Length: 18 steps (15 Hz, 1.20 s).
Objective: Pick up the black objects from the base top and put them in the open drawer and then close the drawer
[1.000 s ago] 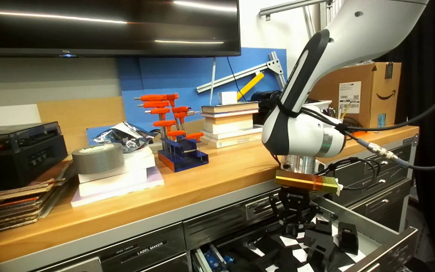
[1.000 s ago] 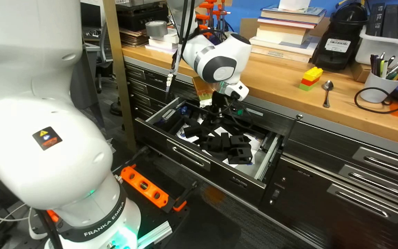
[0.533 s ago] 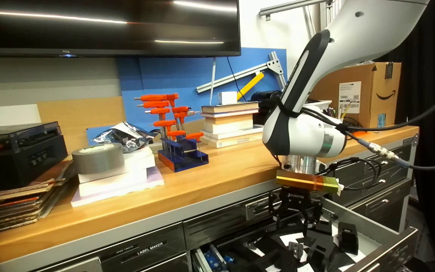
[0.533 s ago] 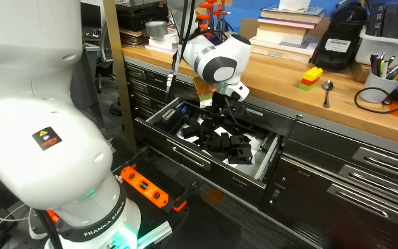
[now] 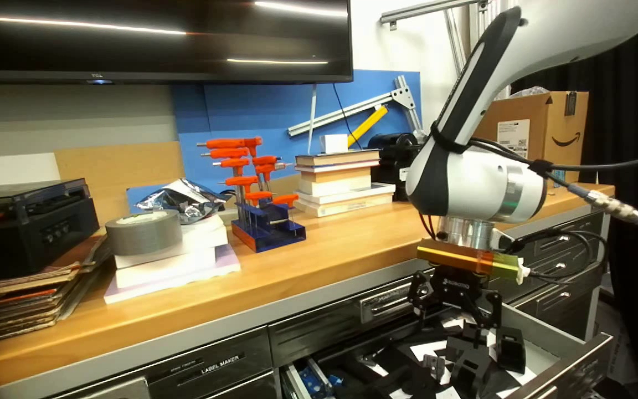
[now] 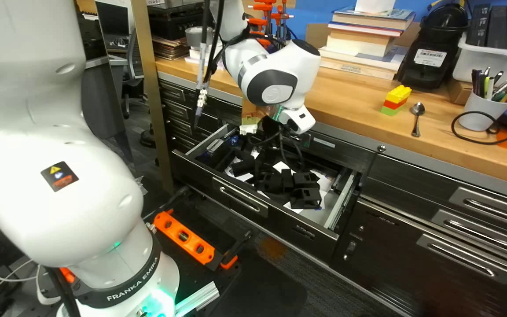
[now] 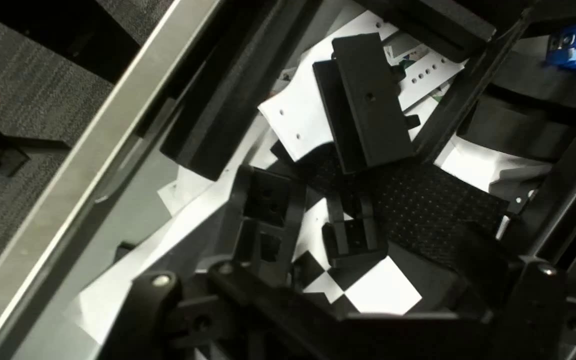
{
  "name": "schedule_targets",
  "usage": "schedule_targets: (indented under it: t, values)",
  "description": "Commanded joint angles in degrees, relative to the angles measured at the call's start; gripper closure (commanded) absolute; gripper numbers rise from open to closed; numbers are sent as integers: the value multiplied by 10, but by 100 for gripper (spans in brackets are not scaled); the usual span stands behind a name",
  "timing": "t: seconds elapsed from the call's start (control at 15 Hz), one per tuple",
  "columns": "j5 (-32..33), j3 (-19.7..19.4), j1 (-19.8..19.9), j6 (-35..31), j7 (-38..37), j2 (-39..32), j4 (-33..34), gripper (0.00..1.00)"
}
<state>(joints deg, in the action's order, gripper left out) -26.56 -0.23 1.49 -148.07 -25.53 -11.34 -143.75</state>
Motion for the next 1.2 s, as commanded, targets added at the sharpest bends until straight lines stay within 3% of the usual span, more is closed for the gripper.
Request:
schedule_targets:
  t: [0.0,0.4,0.93,1.13]
  values:
    - [10,-17,-18,-30,-110,79,-83,0]
    - [42,-16,-15,-49,-300,115,-148,0]
    - [46,-30,5,-20,-381,95,-135,0]
    - [116,-46,9,21,-467,85,-135,0]
